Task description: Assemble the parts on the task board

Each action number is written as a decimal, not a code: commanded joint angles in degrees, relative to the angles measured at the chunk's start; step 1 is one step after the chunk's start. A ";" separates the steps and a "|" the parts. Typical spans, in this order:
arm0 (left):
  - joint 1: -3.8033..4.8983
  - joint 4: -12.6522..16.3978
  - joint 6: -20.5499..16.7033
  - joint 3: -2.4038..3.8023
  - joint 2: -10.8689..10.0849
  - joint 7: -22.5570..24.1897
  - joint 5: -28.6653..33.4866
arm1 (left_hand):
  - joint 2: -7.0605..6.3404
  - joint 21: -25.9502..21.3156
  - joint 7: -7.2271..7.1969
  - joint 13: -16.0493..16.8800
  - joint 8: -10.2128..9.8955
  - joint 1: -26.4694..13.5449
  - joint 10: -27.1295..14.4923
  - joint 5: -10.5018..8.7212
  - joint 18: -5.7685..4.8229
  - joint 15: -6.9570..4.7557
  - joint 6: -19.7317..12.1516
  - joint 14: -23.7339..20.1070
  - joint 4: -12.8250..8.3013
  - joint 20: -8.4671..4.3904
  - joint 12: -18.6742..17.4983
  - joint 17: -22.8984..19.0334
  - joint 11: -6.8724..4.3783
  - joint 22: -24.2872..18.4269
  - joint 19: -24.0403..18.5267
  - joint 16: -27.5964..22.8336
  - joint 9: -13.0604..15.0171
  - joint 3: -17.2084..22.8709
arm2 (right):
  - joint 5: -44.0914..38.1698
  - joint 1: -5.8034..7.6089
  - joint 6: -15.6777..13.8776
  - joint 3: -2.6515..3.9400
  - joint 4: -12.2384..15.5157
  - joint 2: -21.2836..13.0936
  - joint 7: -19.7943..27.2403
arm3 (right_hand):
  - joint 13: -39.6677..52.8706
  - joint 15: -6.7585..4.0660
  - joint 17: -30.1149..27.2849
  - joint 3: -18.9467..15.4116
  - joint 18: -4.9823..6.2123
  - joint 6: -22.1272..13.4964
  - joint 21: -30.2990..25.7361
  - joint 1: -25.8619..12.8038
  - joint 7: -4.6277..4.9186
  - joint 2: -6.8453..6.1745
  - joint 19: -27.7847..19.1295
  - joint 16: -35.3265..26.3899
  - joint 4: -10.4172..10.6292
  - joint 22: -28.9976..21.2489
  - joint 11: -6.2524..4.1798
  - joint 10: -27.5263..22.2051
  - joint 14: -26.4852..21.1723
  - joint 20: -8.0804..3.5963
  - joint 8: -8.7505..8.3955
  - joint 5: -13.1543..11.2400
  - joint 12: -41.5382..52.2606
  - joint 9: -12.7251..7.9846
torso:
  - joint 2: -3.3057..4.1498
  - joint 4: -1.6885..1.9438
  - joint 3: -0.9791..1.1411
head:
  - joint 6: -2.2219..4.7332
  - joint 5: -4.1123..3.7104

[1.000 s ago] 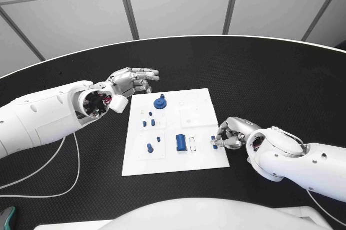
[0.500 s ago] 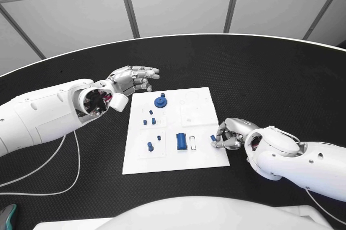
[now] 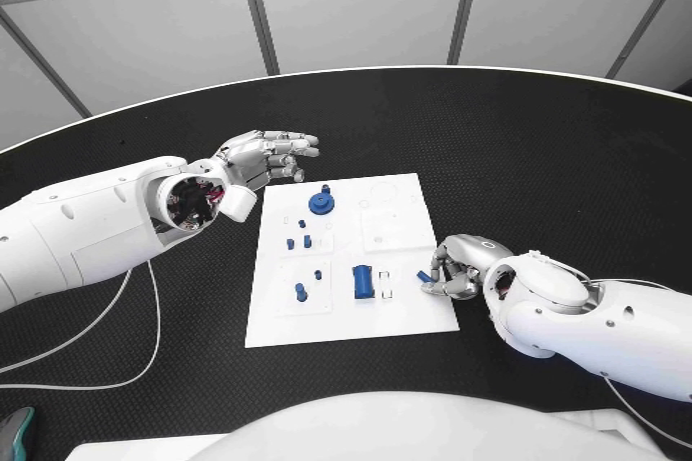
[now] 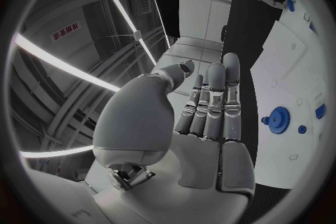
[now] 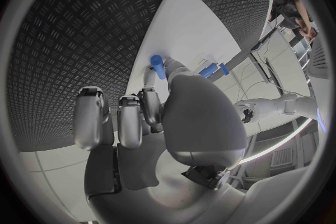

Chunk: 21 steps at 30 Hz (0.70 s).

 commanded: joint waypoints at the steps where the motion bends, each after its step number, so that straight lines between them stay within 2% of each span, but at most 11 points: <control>1: 0.00 0.04 -0.05 0.00 -0.03 -0.01 0.00 | 0.08 -0.31 0.30 0.08 0.21 0.23 -0.49 -0.24 0.92 -0.18 -0.37 -0.38 0.22 0.40 0.25 -0.05 0.01 -0.10 0.01 0.35 0.07 -0.14 | -0.23 -0.01 0.02 0.00 0.12 -0.01 -0.05 | 5.57 -0.01 12.58 2.82 -0.63 0.38 0.31 2.20 -0.02 0.16 4.64 -0.01 -1.84 12.98 -0.06 -0.27 5.38 -0.07 -0.24 1.25 -0.23 -14.42 | 0.01 -0.02 0.02 | -0.02 0.04; 4: 0.00 0.09 -0.08 0.00 -0.07 0.00 0.00 | 0.08 -0.31 0.30 0.08 0.21 0.23 -0.49 -0.24 0.92 -0.18 -0.37 -0.38 0.22 0.40 0.25 -0.05 0.01 -0.10 0.01 0.35 0.07 -0.14 | -0.36 -0.01 -0.64 0.00 0.63 -0.19 -0.09 | 5.69 -0.06 12.66 5.68 -0.65 0.80 0.41 3.68 -0.08 -0.05 4.66 0.04 -2.85 13.00 -0.15 -0.25 5.40 -0.13 -0.19 2.93 -0.11 -14.45 | 0.01 -0.04 0.02 | -0.02 0.06; 8: 0.00 0.13 -0.10 0.00 -0.10 0.00 0.00 | 0.08 -0.31 0.30 0.08 0.21 0.23 -0.49 -0.24 0.92 -0.18 -0.37 -0.38 0.22 0.40 0.25 -0.05 0.01 -0.10 0.01 0.35 0.07 -0.14 | -0.43 -0.02 -2.47 0.01 2.07 -0.64 -0.08 | 5.94 -0.11 12.85 8.23 -0.72 1.10 0.82 3.02 -0.24 -0.15 4.74 0.15 -2.94 13.11 -0.27 0.04 5.44 -0.17 0.09 4.78 0.28 -14.23 | -0.04 -0.04 0.01 | -0.02 0.07; 16: 0.00 0.08 -0.08 0.00 0.00 0.01 0.00 | 0.10 -0.32 0.29 0.07 0.22 0.26 -0.51 -0.23 0.92 -0.18 -0.37 -0.39 0.24 0.40 0.28 -0.08 0.00 -0.11 0.01 0.37 0.08 -0.13 | 1.30 0.00 -5.52 0.07 5.57 -1.53 -0.01 | 6.14 -0.27 13.04 10.99 -0.79 0.85 1.23 1.91 -0.42 -0.35 4.81 0.27 -3.44 13.20 -0.42 0.36 5.49 -0.30 0.60 5.54 0.59 -13.62 | -0.11 0.02 -0.12 | -0.02 0.03; 21: 0.00 0.08 -0.10 0.00 0.01 0.02 0.00 | 0.10 -0.32 0.29 0.07 0.22 0.26 -0.51 -0.23 0.92 -0.18 -0.37 -0.39 0.24 0.40 0.28 -0.08 0.00 -0.11 0.01 0.37 0.08 -0.13 | 1.91 0.01 -6.65 0.11 6.52 -1.49 0.07 | 6.21 -0.29 13.12 12.26 -0.85 0.64 1.52 0.66 -0.43 -0.45 4.87 0.32 -3.47 13.27 -0.43 0.53 5.51 -0.34 0.94 5.82 0.70 -13.21 | -0.06 0.03 -0.07 | 0.07 0.13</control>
